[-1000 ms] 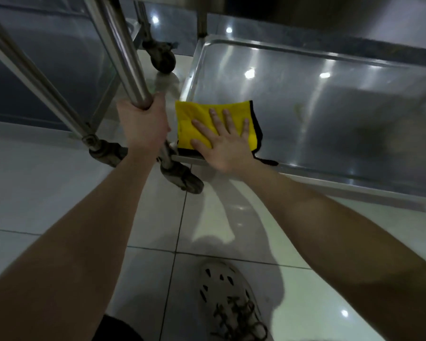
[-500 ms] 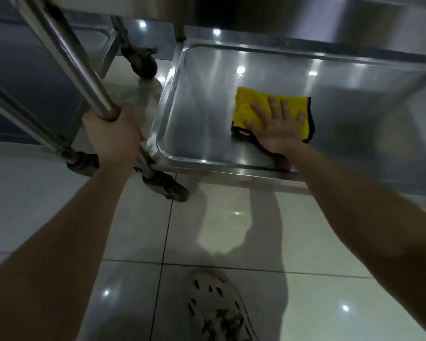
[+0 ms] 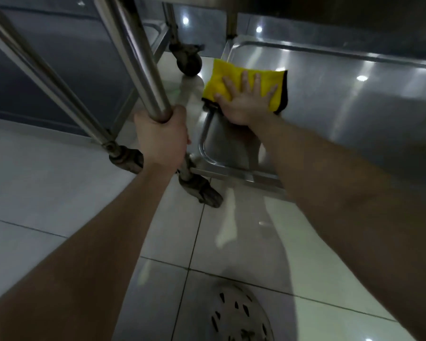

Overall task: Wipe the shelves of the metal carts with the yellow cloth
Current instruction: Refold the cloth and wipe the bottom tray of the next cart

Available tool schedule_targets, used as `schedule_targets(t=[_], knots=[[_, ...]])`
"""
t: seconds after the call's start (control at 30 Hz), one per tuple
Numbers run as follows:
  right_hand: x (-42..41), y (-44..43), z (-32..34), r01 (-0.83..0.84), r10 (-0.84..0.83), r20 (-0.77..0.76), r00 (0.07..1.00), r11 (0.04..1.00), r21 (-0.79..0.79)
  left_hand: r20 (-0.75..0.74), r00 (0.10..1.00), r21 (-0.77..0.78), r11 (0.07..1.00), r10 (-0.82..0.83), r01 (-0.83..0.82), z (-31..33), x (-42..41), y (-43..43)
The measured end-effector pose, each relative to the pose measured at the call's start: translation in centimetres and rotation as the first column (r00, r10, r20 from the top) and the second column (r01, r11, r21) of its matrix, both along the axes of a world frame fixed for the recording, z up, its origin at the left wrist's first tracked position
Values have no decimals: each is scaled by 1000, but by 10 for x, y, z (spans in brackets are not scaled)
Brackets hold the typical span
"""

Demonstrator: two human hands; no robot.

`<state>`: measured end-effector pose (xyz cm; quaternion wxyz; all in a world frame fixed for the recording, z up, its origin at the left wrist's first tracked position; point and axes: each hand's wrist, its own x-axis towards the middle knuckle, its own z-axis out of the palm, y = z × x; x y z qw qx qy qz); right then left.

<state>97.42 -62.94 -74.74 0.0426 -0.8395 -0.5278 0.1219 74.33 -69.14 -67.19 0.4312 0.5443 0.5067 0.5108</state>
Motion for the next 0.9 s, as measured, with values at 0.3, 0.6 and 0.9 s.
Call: schedule_targets(t=[0.3,0.6,0.9], knots=[[-61,-153,2,-182,182,-5,983,982,-43,-95,989,-105,989,-116,106,19,-9,-9],[62,-290,11,115,-121,-17,993,976,-186,-138,968,-232,957,-209,173,26,-19,-3],[72,-274,4,64,-45,81,996,966,-250,-242,966,-171,984,-87,46,15,-13,2]])
